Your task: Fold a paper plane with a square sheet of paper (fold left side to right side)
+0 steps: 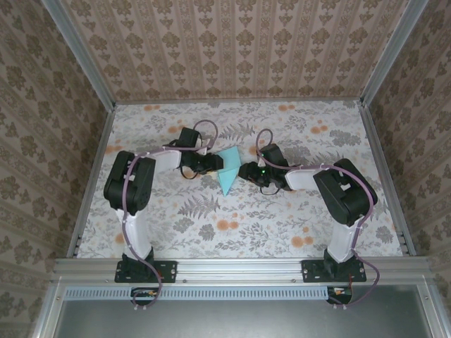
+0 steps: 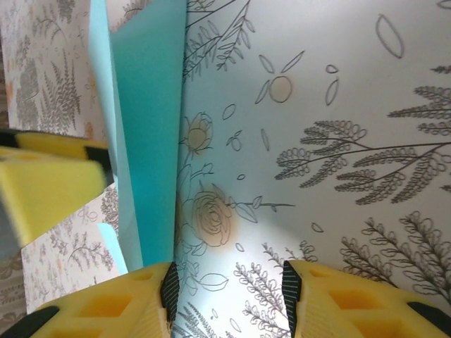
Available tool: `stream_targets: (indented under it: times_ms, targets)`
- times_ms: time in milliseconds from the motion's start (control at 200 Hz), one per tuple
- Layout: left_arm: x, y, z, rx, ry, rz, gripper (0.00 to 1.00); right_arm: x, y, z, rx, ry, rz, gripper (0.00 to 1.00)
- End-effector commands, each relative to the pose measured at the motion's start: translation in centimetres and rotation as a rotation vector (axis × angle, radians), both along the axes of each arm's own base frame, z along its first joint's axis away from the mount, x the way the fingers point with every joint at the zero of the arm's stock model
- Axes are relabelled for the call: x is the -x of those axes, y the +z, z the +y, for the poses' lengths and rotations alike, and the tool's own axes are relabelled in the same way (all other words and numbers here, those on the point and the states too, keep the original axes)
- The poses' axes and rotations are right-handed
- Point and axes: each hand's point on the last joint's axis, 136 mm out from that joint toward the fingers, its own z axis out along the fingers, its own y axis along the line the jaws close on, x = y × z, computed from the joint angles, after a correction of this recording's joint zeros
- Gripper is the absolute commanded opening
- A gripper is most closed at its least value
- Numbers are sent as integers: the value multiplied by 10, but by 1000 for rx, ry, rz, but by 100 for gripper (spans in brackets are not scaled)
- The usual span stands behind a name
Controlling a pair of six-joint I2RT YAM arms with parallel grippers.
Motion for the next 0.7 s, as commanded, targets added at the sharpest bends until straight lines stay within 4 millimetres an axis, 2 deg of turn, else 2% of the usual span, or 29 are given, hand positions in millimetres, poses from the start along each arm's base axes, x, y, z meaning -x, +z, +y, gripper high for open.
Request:
stream_targets:
  times_ms: [0, 150, 300, 695]
  targets:
    - [-3, -8, 3, -43, -23, 3, 36, 2, 13, 12, -65, 64, -51, 48]
    - [3, -19, -2, -86, -69, 18, 29, -2, 29, 22, -140, 110, -84, 55]
    - [8, -29, -4, -110, -86, 29, 28, -10, 37, 26, -183, 129, -89, 59]
    - [14, -34, -8, -111, -132, 18, 27, -35, 26, 17, -183, 130, -44, 62]
